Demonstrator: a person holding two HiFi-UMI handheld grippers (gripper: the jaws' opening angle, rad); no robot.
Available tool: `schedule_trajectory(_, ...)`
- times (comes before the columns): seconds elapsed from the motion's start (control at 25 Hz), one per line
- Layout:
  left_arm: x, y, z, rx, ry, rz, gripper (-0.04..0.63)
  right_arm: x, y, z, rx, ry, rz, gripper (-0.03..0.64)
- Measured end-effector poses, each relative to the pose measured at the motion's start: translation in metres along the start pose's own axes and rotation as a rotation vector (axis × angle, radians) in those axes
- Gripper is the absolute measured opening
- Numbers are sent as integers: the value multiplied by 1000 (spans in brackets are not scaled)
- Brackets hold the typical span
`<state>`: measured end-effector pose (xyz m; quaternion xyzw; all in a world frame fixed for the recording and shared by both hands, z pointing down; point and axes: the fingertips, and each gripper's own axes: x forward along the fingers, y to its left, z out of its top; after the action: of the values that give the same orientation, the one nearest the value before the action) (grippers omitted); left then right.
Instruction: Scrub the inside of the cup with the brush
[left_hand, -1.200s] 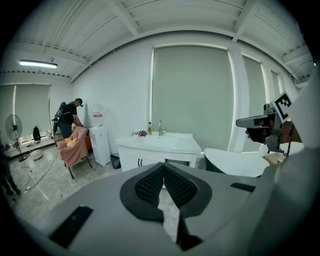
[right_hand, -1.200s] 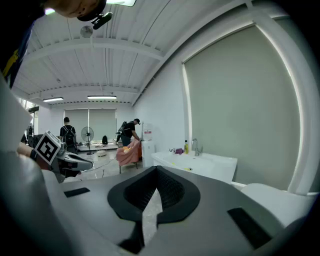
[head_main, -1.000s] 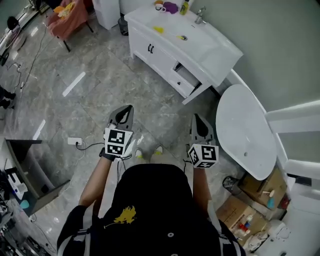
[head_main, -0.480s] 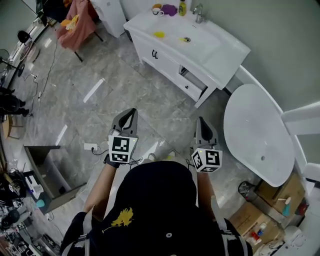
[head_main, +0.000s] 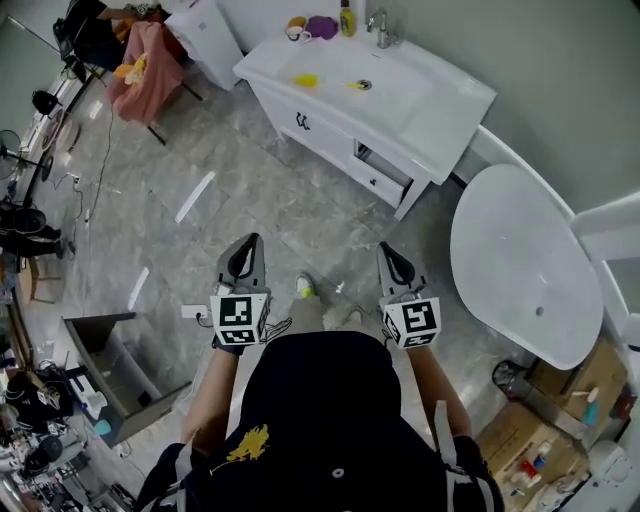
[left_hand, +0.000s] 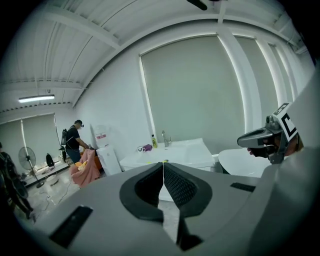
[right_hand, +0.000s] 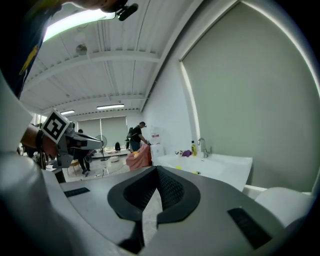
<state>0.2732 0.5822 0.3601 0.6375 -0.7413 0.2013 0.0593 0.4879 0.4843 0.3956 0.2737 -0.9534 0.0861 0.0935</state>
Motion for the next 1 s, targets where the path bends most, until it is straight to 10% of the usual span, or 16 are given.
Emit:
schedule_trajectory(0.44,116,71,-25,-109,-18,-100,20,109,-27,21,18,66,-171,25)
schedule_trajectory(0.72,213,201,-6,-189,-114,-107,20,228,-46,76,297,-34,-260,25)
schedule_trajectory(1.0,281,288,6,-214,-201,-112,20,316,-44,101,264,1,-331,25)
